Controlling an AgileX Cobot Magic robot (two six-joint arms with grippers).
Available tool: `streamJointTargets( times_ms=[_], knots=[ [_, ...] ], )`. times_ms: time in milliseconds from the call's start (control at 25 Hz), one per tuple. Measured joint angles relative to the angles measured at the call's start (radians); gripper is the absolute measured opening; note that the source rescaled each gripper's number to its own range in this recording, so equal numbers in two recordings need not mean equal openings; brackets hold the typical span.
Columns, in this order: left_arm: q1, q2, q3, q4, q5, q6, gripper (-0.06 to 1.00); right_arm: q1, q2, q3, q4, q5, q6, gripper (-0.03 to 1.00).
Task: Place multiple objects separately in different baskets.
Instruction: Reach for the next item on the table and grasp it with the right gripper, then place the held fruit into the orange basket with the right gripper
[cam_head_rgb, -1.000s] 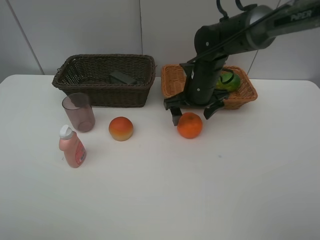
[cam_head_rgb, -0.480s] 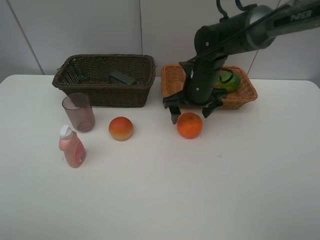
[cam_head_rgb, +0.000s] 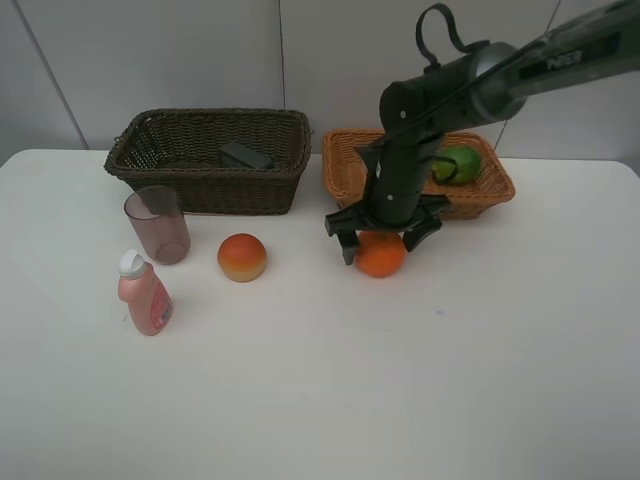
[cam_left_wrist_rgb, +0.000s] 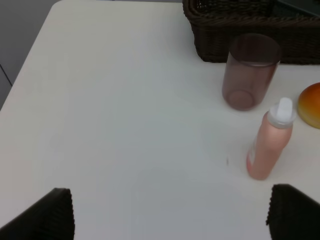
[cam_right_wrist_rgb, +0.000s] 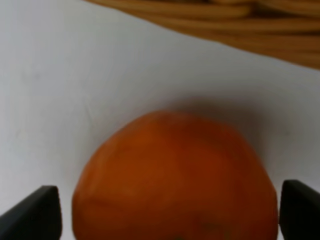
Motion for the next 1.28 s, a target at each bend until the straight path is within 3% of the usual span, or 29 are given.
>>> streamJointTargets(
  times_ms=[400, 480, 520, 560, 1280],
  knots=[
    [0.000, 0.000, 0.000, 0.000, 0.000, 0.000, 1.00, 0.000, 0.010, 0.000, -0.010, -0.010, 0.000, 0.89],
    [0.000, 0.000, 0.000, 0.000, 0.000, 0.000, 1.00, 0.000, 0.010, 0.000, -0.011, -0.012, 0.000, 0.77],
    [0.000, 0.000, 0.000, 0.000, 0.000, 0.000, 1.00, 0.000, 0.010, 0.000, -0.011, -0.011, 0.000, 0.63],
    [0.000, 0.000, 0.000, 0.000, 0.000, 0.000, 1.00, 0.000, 0.010, 0.000, -0.012, -0.009, 0.000, 0.62],
    [0.000, 0.000, 0.000, 0.000, 0.000, 0.000, 1.00, -0.003, 0.010, 0.000, -0.011, 0.012, 0.000, 0.62]
  ],
)
